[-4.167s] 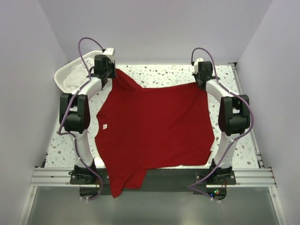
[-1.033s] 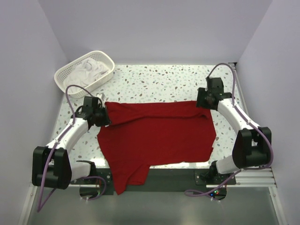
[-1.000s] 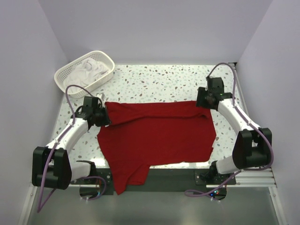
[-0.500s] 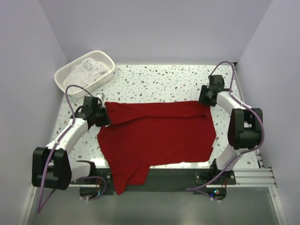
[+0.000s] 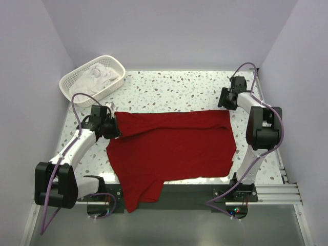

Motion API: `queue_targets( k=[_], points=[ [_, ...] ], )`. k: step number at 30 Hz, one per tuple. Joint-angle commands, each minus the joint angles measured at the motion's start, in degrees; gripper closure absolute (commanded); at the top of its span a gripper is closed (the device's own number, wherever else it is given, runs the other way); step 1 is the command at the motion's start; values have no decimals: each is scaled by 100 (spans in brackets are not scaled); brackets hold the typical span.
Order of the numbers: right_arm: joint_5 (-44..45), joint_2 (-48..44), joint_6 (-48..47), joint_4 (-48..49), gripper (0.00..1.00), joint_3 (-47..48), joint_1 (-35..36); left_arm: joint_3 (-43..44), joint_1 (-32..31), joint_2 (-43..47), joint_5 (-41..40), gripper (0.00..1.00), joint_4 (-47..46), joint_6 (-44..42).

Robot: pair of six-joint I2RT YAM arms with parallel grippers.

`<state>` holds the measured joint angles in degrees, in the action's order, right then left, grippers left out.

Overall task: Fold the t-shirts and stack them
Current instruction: Fold the tshirt

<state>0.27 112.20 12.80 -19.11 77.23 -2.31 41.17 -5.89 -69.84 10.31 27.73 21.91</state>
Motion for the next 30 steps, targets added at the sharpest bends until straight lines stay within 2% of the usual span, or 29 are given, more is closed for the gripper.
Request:
queue_targets(
  k=[1, 7, 11, 17, 23, 30],
  points=[
    [-185, -986, 73, 92, 47, -216, 11, 278, 18, 146, 112, 100, 75, -64],
    [-782, -1850, 460, 13, 49, -1157, 11, 321, 18, 138, 130, 100, 84, -90],
    [-793, -2167, 513, 162, 58, -1894, -7, 401, 27, 190, 130, 100, 154, -91],
    [-818, -2045, 662, 391, 71, -2449, -375, 533, 27, 296, 51, 100, 321, -108],
    [-827, -1711, 689, 365, 71, -2432, -499, 498, 27, 314, 129, 100, 391, -91],
    [-687, -1895, 584, 268, 68, -2371, -490, 436, 18, 340, 455, 100, 602, 67]
  ],
)
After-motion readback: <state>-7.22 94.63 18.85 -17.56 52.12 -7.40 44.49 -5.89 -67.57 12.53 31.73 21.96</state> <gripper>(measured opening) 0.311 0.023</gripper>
